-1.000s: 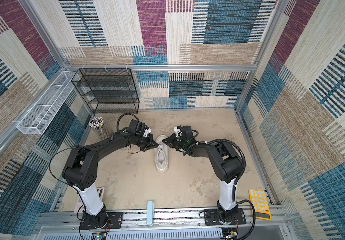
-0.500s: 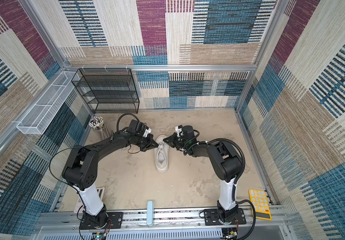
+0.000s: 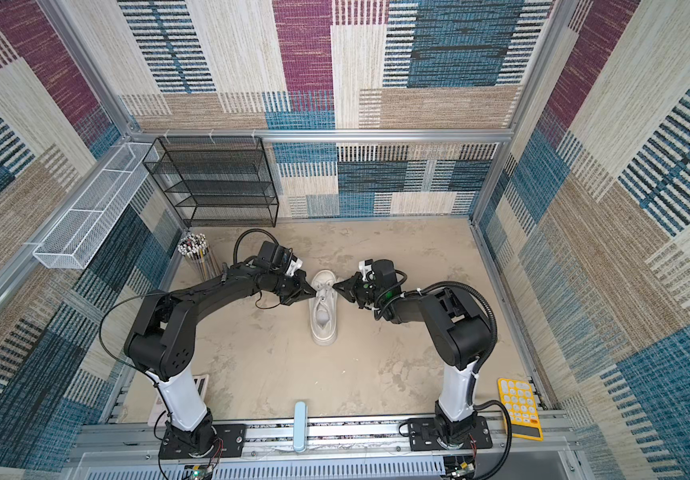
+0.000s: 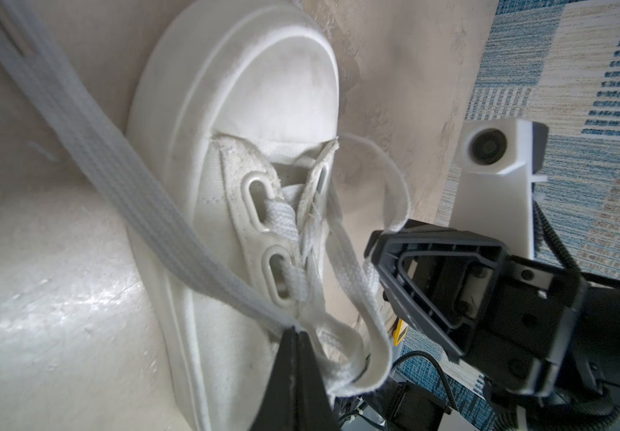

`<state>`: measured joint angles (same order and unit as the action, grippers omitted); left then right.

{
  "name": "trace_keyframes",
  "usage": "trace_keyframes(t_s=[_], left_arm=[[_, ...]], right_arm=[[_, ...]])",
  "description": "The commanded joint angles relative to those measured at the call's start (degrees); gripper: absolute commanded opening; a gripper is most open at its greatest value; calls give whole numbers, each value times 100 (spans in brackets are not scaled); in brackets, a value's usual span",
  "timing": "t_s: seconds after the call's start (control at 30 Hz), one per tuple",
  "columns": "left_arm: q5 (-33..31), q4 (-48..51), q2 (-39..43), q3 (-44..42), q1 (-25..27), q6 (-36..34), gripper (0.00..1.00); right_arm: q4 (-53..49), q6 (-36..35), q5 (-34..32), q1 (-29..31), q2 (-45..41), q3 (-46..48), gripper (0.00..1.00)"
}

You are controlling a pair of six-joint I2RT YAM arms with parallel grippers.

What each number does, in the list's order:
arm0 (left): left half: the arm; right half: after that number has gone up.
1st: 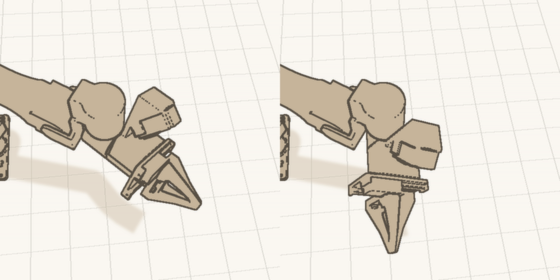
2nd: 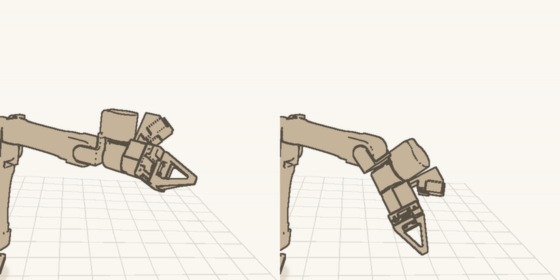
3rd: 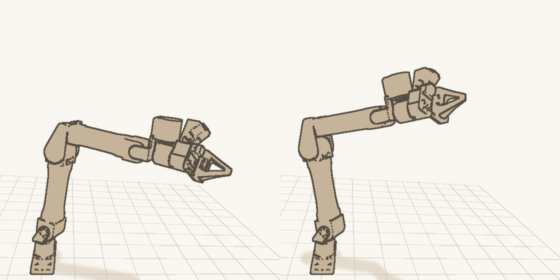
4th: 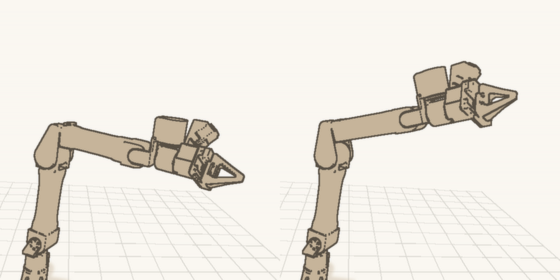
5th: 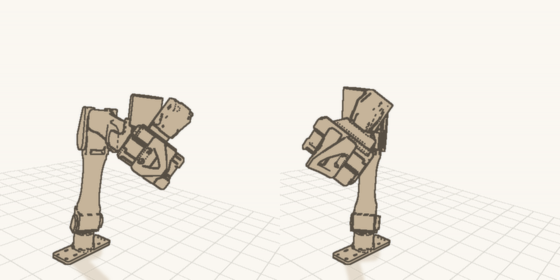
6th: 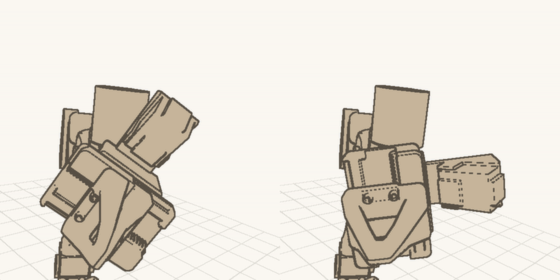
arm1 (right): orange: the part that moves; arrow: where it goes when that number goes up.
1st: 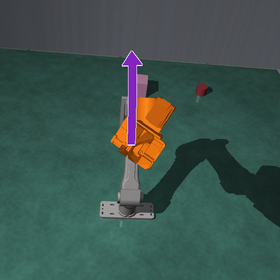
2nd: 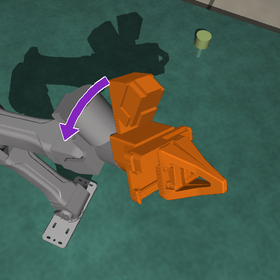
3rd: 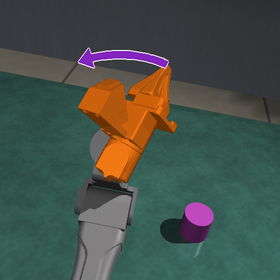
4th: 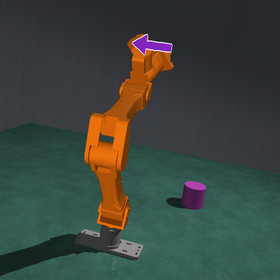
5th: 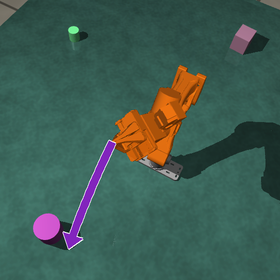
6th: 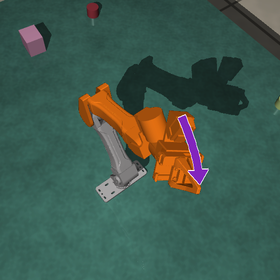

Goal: Tie the shoes

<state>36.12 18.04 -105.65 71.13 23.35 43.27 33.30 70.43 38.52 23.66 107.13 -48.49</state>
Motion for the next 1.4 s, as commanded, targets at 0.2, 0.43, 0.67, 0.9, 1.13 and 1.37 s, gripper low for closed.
trace_keyframes(t_s=[0.2,0.43,0.67,0.9,1.13,1.37], left_arm=[[-17,-20,34,10,0,-3,0],[-12,-3,42,32,2,-11,0],[-33,17,91,18,2,-19,0],[-22,-7,86,-3,-4,-3,0],[-10,-82,52,-72,-13,21,0],[-18,-75,56,-63,-6,21,0]], right_arm=[[125,31,601,103,528,-598,0],[477,180,678,122,759,-951,0],[651,309,781,123,942,-1071,0],[886,475,806,121,857,-767,0],[889,490,884,113,721,-587,0],[609,344,885,74,604,-522,0]])
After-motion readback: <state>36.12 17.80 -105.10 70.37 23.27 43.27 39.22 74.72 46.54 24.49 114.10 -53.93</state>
